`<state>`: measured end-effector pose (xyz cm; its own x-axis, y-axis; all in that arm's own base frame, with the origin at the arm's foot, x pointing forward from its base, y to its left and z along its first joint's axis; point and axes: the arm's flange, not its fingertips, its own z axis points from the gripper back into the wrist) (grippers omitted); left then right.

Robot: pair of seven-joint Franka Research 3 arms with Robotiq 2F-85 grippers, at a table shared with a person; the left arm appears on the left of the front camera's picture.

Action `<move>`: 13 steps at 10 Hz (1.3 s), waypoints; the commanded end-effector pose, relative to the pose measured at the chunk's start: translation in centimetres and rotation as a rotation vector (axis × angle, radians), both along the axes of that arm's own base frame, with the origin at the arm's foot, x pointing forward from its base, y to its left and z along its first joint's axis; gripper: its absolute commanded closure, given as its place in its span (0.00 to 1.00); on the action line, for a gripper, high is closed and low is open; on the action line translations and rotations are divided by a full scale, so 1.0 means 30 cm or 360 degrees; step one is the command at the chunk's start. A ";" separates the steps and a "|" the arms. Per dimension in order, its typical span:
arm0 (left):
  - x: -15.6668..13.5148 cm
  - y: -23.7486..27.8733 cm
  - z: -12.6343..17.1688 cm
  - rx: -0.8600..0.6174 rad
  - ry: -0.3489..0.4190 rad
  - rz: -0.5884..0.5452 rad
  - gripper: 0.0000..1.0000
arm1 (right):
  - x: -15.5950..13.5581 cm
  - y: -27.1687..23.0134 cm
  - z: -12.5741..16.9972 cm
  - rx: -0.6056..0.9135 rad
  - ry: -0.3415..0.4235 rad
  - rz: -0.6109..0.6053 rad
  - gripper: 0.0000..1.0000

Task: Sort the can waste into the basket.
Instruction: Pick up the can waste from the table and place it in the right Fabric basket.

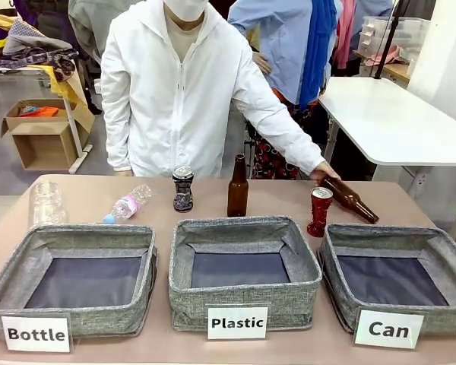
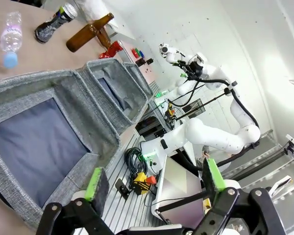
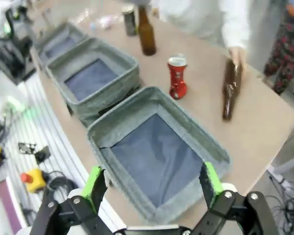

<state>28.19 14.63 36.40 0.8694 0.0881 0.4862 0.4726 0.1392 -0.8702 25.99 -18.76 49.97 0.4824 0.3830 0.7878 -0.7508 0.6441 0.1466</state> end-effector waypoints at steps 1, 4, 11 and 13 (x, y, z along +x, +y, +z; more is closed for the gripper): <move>-0.007 0.000 0.000 -0.0018 -0.0038 -0.0010 0.00 | -0.026 -0.043 -0.081 0.0133 -0.0017 -0.0086 0.00; -0.007 0.000 0.000 -0.0018 -0.0038 -0.0010 0.00 | 0.007 -0.015 -0.125 0.0127 0.0038 -0.0163 0.00; -0.007 0.000 0.000 -0.0018 -0.0038 -0.0010 0.00 | 0.400 0.508 -0.190 -0.0073 0.0171 0.0060 0.00; -0.007 0.000 0.000 -0.0018 -0.0038 -0.0010 0.00 | 0.372 0.488 -0.147 -0.0079 0.0132 0.0101 0.00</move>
